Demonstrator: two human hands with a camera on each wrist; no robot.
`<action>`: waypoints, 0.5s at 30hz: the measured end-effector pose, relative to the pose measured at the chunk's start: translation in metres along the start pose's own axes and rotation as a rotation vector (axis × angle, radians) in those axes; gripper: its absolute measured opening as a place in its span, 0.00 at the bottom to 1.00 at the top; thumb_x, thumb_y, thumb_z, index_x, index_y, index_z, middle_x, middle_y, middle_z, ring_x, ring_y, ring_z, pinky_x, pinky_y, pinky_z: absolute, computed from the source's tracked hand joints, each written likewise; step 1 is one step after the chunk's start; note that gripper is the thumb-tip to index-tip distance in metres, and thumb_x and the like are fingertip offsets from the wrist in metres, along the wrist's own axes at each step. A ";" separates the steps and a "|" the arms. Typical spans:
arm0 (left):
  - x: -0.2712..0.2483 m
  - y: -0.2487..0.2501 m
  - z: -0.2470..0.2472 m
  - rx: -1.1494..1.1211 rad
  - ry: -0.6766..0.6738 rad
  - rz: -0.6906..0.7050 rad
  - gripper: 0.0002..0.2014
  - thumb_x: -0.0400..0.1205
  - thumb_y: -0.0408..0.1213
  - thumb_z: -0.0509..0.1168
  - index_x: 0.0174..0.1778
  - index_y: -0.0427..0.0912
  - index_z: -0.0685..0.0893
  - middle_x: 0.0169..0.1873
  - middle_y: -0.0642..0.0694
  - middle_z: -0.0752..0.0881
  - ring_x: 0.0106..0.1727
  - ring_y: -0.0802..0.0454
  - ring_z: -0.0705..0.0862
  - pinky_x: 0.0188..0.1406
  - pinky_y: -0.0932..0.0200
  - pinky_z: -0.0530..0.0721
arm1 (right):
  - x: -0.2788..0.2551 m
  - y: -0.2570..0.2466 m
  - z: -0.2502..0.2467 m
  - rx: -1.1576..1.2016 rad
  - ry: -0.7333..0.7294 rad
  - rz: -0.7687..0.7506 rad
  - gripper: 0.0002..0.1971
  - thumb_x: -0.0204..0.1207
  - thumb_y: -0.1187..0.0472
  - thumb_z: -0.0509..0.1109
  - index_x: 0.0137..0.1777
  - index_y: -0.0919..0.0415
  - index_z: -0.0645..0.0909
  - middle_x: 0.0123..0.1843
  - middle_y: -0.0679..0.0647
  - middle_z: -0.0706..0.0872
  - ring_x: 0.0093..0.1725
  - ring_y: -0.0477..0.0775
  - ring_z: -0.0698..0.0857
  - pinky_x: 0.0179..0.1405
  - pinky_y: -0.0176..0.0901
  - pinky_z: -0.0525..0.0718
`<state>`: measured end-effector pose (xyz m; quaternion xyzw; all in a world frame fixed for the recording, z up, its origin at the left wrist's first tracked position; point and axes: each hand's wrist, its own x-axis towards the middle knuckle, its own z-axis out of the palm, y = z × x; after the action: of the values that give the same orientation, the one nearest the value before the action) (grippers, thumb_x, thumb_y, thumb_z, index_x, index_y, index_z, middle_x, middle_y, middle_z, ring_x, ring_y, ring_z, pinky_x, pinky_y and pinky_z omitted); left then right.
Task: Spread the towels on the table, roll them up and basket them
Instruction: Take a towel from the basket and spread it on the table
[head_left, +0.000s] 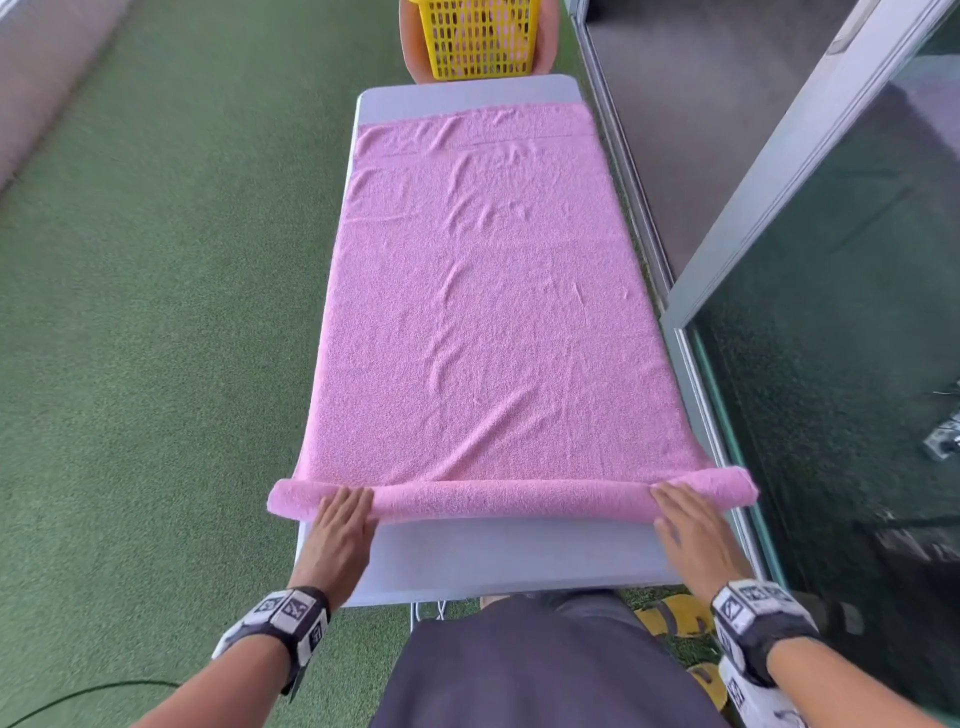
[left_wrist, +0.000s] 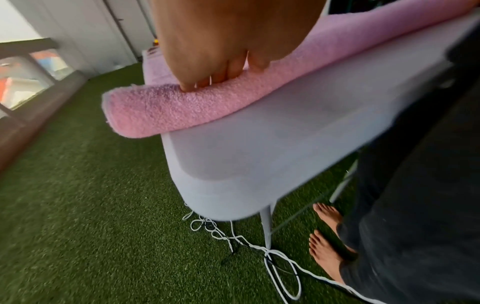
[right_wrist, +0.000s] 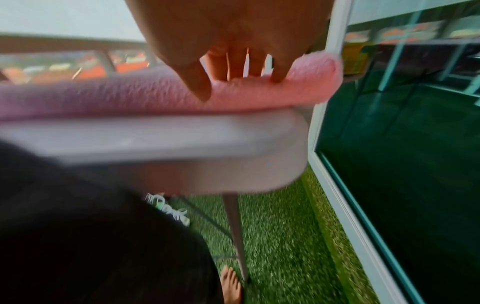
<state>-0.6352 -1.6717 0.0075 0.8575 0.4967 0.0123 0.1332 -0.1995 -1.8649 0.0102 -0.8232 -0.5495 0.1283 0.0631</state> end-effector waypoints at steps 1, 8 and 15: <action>-0.005 0.003 0.000 0.011 -0.022 0.032 0.27 0.79 0.36 0.67 0.74 0.31 0.71 0.71 0.35 0.74 0.74 0.37 0.71 0.73 0.38 0.65 | -0.008 0.002 0.009 0.001 -0.030 -0.013 0.26 0.75 0.60 0.69 0.74 0.59 0.75 0.75 0.55 0.77 0.75 0.57 0.74 0.77 0.59 0.68; 0.013 0.004 -0.023 0.032 -0.113 -0.020 0.09 0.68 0.33 0.75 0.42 0.45 0.85 0.38 0.50 0.88 0.39 0.50 0.84 0.48 0.41 0.84 | 0.015 -0.012 -0.017 -0.190 -0.145 0.132 0.15 0.71 0.51 0.71 0.59 0.42 0.82 0.61 0.41 0.82 0.62 0.48 0.77 0.64 0.52 0.68; 0.018 0.003 -0.009 -0.011 -0.100 -0.029 0.26 0.86 0.38 0.58 0.80 0.37 0.64 0.77 0.40 0.65 0.79 0.41 0.64 0.78 0.45 0.53 | 0.010 -0.018 -0.006 0.003 -0.071 0.031 0.25 0.79 0.58 0.67 0.76 0.50 0.73 0.76 0.47 0.75 0.75 0.52 0.73 0.78 0.59 0.66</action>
<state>-0.6250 -1.6560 0.0149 0.8492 0.5016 -0.0297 0.1627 -0.2097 -1.8483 0.0193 -0.8264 -0.5385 0.1591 0.0426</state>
